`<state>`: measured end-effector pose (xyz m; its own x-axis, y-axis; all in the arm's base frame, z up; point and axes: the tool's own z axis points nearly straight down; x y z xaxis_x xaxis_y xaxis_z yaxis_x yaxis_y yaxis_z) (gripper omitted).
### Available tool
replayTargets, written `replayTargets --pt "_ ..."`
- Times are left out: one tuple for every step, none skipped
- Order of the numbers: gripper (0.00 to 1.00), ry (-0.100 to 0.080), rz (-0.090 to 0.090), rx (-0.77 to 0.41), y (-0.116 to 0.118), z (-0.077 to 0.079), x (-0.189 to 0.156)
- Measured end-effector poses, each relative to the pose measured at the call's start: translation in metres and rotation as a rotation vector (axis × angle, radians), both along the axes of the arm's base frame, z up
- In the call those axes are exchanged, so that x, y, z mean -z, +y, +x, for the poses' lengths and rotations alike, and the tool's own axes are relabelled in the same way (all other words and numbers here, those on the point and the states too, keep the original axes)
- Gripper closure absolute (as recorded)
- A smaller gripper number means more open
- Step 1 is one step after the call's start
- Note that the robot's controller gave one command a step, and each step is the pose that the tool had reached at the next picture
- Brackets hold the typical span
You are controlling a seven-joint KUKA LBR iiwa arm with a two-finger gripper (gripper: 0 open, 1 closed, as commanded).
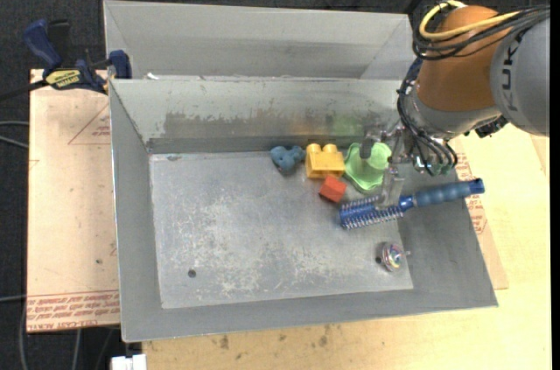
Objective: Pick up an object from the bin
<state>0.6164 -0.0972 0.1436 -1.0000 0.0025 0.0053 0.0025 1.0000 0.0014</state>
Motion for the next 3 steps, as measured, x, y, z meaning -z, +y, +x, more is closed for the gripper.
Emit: replayTargets --pt "0.00 -0.029 0.004 -0.179 -0.025 -0.010 0.044" --pt "0.00 -0.007 0.017 -0.090 -0.044 -0.010 0.041" --pt "0.00 -0.010 0.000 0.013 -0.054 -0.024 0.033"
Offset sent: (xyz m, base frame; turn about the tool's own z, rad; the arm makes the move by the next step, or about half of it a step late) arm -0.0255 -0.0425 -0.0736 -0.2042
